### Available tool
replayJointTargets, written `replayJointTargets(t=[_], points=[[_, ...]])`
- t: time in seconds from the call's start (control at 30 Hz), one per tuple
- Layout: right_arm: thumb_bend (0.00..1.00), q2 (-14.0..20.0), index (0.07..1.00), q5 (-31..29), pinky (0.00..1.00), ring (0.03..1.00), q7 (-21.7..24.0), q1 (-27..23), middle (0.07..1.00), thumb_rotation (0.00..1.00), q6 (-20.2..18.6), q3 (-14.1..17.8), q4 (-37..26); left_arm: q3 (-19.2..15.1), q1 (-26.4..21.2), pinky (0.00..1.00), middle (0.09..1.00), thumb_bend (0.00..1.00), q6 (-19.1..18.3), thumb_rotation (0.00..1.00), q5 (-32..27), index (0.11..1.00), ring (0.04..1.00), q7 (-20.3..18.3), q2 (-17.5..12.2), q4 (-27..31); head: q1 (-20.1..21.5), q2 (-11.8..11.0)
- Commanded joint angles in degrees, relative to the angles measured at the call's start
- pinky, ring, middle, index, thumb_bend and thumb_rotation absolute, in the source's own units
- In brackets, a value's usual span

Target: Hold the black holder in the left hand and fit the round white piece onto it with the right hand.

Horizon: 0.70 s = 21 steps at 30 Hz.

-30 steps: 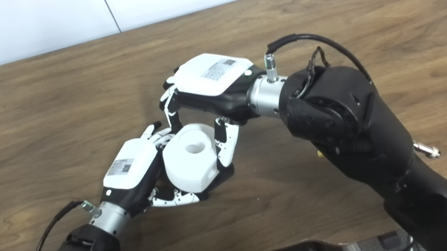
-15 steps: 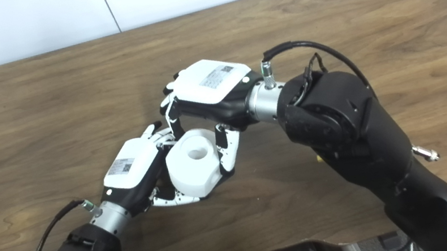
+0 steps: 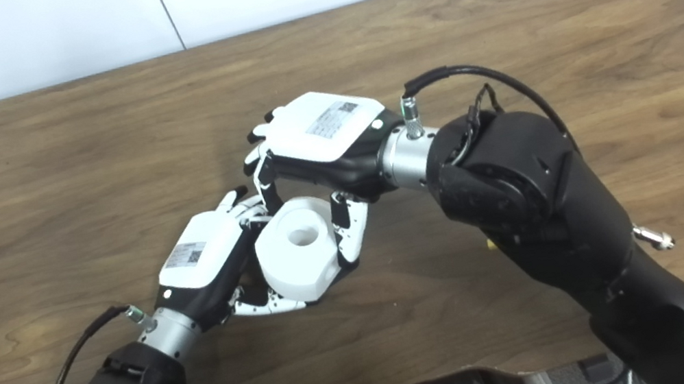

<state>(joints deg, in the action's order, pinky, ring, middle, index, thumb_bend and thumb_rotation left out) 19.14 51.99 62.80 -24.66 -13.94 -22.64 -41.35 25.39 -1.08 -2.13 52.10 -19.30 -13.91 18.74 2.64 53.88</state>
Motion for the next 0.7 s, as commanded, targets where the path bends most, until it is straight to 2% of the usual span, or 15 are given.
replayJointTargets(t=[0.0,0.67], points=[[0.52,0.8,0.485,1.1,1.0,0.972,0.4,-0.3,0.869,0.14,1.5,-0.3,-0.4,0.5,0.0,1.0,0.793,0.52,-1.1,0.06,1.2,0.485,0.894,-2.1,-0.2,-0.1,-0.1,0.3],[0.52,0.0,0.485,2.2,1.0,0.974,-0.5,0.7,0.866,0.13,3.8,-0.4,0.5,0.2,0.0,1.0,0.79,0.52,-1.5,0.06,1.0,0.485,0.891,-3.0,-0.5,1.0,0.3,0.7]])
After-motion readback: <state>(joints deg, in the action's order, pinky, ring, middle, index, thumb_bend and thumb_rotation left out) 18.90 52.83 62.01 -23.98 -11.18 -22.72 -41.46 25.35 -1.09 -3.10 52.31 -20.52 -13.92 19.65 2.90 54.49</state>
